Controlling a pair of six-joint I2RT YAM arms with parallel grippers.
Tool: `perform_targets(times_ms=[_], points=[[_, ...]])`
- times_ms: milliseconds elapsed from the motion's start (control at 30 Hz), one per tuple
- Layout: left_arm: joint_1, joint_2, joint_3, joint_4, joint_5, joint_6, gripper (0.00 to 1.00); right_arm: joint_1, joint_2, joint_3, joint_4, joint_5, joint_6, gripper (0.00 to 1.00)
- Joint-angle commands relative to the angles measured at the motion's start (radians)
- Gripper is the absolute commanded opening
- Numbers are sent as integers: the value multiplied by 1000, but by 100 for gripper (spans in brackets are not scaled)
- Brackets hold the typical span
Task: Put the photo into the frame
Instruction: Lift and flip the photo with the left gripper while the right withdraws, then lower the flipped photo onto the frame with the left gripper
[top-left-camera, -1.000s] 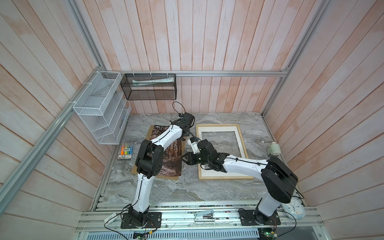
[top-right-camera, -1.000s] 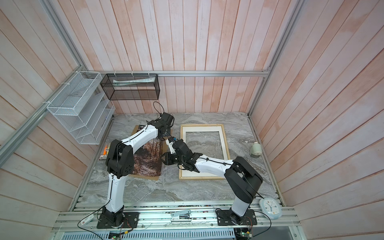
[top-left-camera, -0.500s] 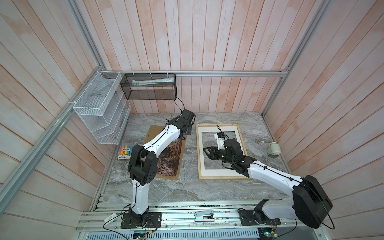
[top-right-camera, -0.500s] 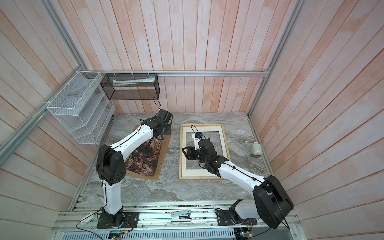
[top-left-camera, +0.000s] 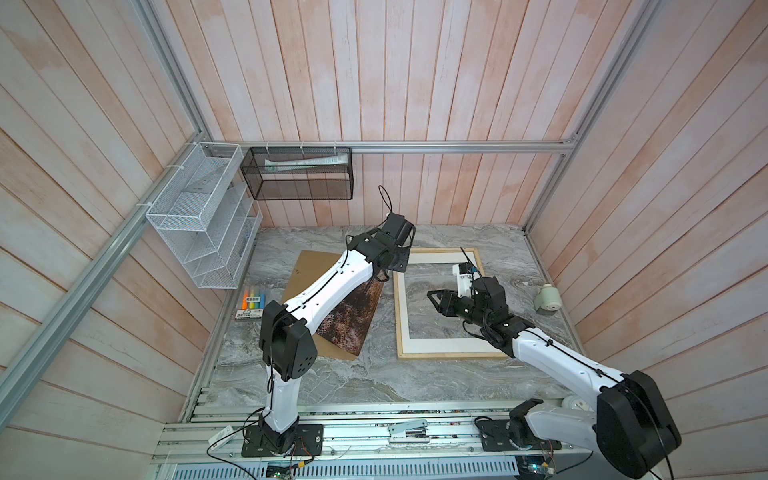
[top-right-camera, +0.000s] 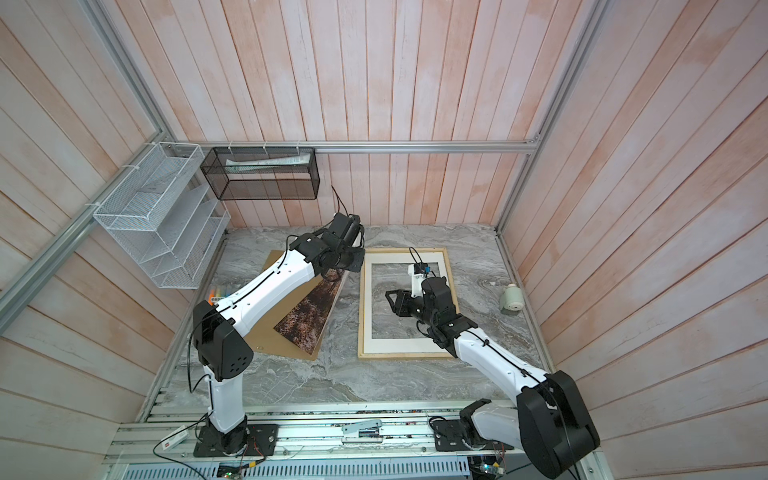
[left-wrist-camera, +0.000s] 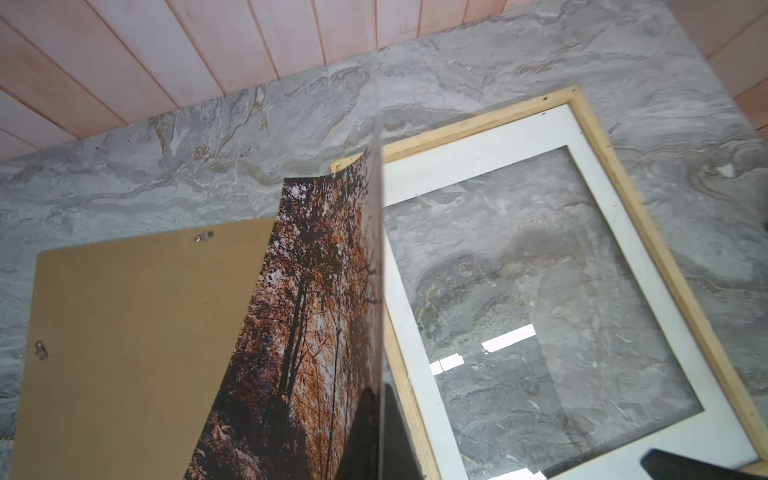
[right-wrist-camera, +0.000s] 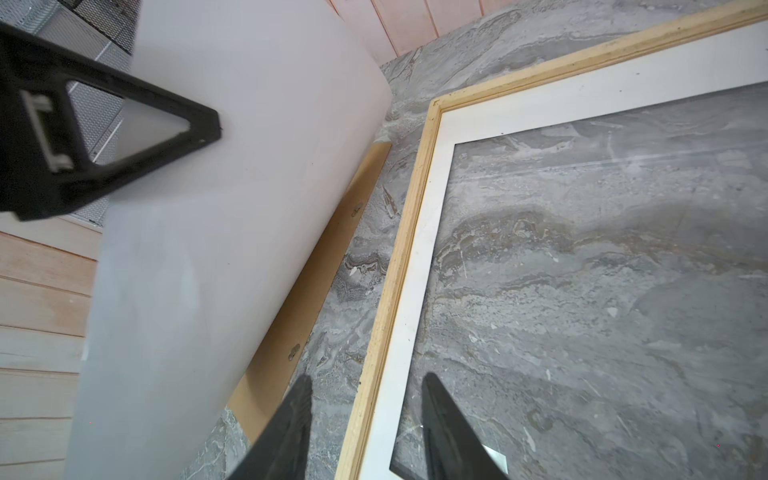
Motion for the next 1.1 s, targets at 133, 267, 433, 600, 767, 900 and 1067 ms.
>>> perform_targets(times_ms=[133,267,433,600,767,900,1067], points=[[-38,-65,138,-82,70,45,0,-62,-55,-53,22,-57,12,44],[-40,-79,218,-82,115,51,0,-95,-74,-59,22,-80,11,45],[-38,-46,396,-98,194,54,0,-107,-81,-59,32,-93,17,45],[41,-65,437,-4,385,5,0,-107,-83,-69,45,-100,27,45],[229,-114,201,143,472,-85,0,-111,-80,-72,40,-108,29,45],[345,-95,18,226,524,-105,0,-113,-81,-67,26,-109,25,45],[424,-80,-185,364,586,-98,0,-117,-77,-62,7,-110,21,46]])
